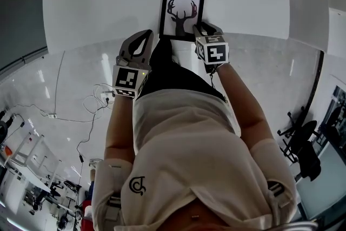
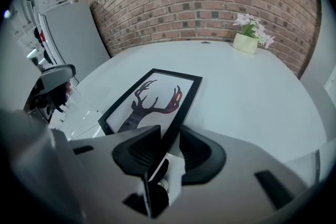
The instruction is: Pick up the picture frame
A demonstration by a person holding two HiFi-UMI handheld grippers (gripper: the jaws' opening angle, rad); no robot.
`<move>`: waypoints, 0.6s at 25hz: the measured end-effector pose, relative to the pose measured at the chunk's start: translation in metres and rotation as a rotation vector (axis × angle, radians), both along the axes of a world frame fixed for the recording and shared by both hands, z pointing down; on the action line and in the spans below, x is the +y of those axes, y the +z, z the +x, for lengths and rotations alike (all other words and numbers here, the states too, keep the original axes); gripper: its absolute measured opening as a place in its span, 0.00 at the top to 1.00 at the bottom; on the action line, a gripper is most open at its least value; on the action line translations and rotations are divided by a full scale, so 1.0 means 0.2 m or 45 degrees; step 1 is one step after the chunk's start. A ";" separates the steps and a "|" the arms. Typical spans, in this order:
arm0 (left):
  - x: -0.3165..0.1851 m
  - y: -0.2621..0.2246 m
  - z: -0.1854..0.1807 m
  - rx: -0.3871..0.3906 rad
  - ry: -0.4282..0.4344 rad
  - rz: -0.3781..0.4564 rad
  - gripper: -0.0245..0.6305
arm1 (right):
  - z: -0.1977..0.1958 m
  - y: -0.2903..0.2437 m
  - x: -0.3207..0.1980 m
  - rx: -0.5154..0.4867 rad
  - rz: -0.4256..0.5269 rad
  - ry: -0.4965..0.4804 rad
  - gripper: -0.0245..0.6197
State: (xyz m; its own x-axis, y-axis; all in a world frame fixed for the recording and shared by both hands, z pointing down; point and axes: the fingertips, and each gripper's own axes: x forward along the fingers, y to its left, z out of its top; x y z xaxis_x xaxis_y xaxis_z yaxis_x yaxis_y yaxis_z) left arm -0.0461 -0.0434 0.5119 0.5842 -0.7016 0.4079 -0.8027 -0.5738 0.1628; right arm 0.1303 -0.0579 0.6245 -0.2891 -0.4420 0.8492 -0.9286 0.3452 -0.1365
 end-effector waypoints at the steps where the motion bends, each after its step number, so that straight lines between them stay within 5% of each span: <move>1: 0.04 0.03 -0.01 -0.004 0.000 -0.009 0.94 | -0.01 0.01 0.04 0.000 0.001 -0.009 0.77; 10: 0.18 0.21 0.01 0.034 -0.031 -0.127 0.94 | -0.03 0.00 0.07 0.032 0.004 -0.091 0.80; 15: 0.19 0.33 0.07 0.209 -0.054 -0.297 0.89 | -0.02 -0.01 0.07 0.046 -0.006 -0.087 0.80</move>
State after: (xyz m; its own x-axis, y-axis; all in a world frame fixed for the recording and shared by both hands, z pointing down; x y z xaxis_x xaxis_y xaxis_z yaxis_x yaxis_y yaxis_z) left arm -0.0319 -0.0046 0.5784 0.6282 -0.6247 0.4637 -0.7769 -0.4722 0.4164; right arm 0.1254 -0.0436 0.6233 -0.2877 -0.4185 0.8614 -0.9072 0.4073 -0.1051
